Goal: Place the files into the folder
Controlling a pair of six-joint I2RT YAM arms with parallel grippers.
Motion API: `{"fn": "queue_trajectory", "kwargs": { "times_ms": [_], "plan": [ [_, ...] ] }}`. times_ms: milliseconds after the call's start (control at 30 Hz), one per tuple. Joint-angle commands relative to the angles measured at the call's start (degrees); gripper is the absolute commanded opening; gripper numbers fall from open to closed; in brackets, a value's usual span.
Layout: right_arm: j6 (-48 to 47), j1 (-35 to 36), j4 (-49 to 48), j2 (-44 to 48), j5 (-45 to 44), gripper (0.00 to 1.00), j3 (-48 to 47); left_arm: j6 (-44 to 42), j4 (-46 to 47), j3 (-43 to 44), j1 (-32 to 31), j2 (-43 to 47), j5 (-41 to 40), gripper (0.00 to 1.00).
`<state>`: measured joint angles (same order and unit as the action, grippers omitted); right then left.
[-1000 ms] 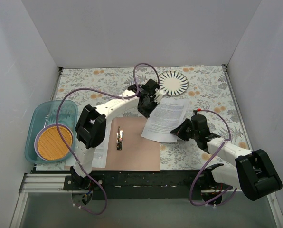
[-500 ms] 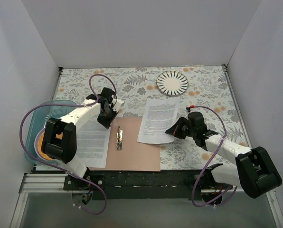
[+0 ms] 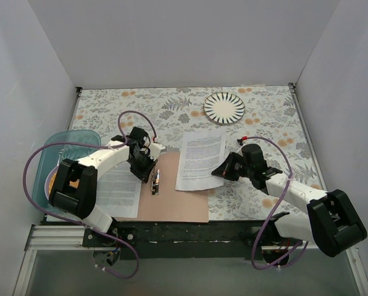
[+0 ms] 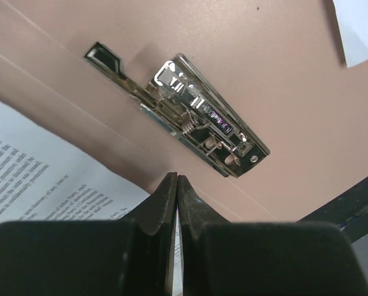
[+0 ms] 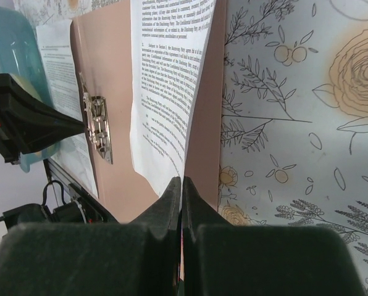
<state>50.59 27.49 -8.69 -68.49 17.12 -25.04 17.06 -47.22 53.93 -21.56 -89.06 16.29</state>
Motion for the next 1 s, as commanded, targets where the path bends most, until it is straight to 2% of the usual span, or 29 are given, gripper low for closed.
{"fn": "queue_trajectory", "kwargs": {
  "times_ms": [0, 200, 500, 800, 967],
  "plan": [
    [-0.1, 0.6, -1.5, -1.2, 3.9, 0.01, -0.3, -2.0, 4.3, -2.9, -0.1, 1.8, 4.6, 0.0],
    [-1.0, 0.6, -0.4, -1.6, 3.7, 0.01, -0.6, -2.0, 7.1, -6.3, -0.5, 0.6, 4.9, 0.0],
    [-1.5, 0.6, -0.8, -5.2, 6.9, 0.01, -1.9, 0.2, 9.7, -5.9, -3.0, -2.5, 7.2, 0.0],
    [-4.8, -0.3, 2.6, -7.1, 5.2, 0.01, -4.7, 4.8, 11.5, 0.0, -7.6, -8.5, 9.2, 0.0],
    [-7.0, -3.2, 3.7, -8.0, 6.9, 0.01, -5.2, 7.0, 12.6, 3.3, -9.5, -10.4, 9.6, 0.0]
  ]
}}
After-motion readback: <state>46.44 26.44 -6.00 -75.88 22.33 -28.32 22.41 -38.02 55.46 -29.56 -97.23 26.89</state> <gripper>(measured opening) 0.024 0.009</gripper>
